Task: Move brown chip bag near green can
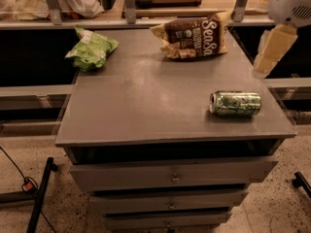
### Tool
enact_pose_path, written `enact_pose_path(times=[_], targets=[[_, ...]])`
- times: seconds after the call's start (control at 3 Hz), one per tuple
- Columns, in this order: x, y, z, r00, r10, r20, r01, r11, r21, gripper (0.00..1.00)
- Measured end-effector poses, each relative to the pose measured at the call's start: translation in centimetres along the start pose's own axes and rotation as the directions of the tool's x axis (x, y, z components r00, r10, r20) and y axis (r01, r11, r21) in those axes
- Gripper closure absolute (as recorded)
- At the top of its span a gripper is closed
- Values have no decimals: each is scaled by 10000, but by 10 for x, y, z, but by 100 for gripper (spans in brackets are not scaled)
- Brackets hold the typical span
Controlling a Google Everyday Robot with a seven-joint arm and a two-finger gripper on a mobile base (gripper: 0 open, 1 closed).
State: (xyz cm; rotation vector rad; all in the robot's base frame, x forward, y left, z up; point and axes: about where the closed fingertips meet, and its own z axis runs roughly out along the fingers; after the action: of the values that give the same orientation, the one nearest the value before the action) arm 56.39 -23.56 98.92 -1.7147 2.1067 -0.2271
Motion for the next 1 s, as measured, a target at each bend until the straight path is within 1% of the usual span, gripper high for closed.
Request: enact_pose_path(times=[0.33,0.67,1.0], targets=[[-8,-57,13,9992,-241,321,208,9947,1008,0],[-22,-105,38,9966,-702,438,617,9831,1721,0],[-27,-140,65,9924,-1105,546,938,9646,2466,0]])
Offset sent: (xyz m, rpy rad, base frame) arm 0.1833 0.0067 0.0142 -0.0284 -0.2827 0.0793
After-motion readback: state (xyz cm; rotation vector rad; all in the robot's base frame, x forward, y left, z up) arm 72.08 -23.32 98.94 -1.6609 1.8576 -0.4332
